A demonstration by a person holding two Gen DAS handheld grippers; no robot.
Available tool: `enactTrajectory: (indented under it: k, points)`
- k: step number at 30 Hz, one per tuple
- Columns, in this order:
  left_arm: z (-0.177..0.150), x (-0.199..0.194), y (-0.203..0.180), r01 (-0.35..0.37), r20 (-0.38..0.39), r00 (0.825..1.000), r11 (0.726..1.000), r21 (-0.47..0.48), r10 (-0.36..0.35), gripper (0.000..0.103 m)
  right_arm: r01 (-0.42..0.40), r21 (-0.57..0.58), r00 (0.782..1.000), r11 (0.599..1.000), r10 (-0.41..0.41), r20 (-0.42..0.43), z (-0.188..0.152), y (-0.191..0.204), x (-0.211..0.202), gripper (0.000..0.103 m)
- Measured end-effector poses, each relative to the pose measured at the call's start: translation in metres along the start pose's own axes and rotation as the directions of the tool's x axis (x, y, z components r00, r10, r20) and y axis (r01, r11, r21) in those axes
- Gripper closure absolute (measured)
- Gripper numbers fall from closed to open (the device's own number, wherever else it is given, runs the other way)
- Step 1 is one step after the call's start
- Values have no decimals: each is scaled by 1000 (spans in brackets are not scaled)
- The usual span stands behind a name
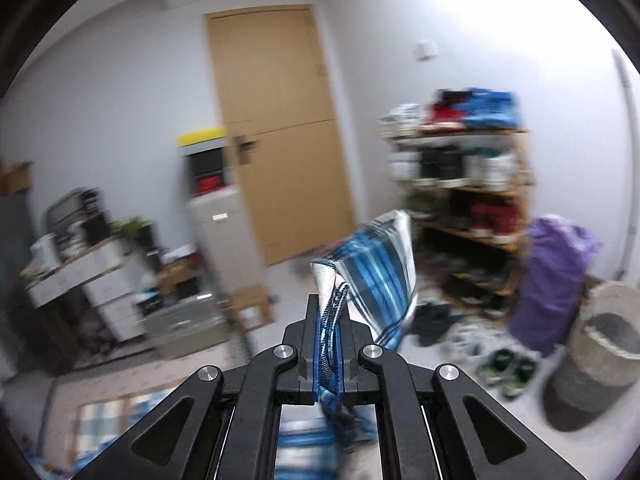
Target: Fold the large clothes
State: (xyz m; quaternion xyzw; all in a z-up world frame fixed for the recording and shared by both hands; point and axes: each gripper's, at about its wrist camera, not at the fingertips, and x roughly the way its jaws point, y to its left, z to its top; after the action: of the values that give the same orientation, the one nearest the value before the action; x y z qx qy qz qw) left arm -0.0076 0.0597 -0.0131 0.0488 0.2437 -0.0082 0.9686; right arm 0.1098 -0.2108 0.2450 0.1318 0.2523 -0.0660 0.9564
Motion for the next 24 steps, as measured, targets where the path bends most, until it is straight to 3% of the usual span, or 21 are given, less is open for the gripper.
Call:
enactTrajectory:
  k: [3,5,8,11,16,20,24]
  points:
    - [2,-11,16,6,22,1000,999,-53,-4,1,-122,-30,991,992,120,-58,-21,68,8,98]
    - [5,-18,24,23,38,999,994,-106,-20,1,-217,-27,970,976,212,-120,-43,120,18,98]
    - [2,-28,32,92,54,995,981,-170,-84,1,-321,-15,911,947,305,-278,-84,190,48,98]
    - [-1,-38,26,146,82,988,972,-182,-133,1,-409,4,818,913,368,-443,-144,250,81,98]
    - [-9,-49,1,208,102,975,973,-94,-199,1,-530,17,680,848,436,-590,-254,326,119,98]
    - [-11,-50,-5,248,91,966,967,-66,-241,1,-591,-10,628,807,452,-634,-319,357,125,98]
    - [-11,-52,-7,268,88,961,962,-49,-263,1,-572,24,585,820,429,-688,-368,364,131,96]
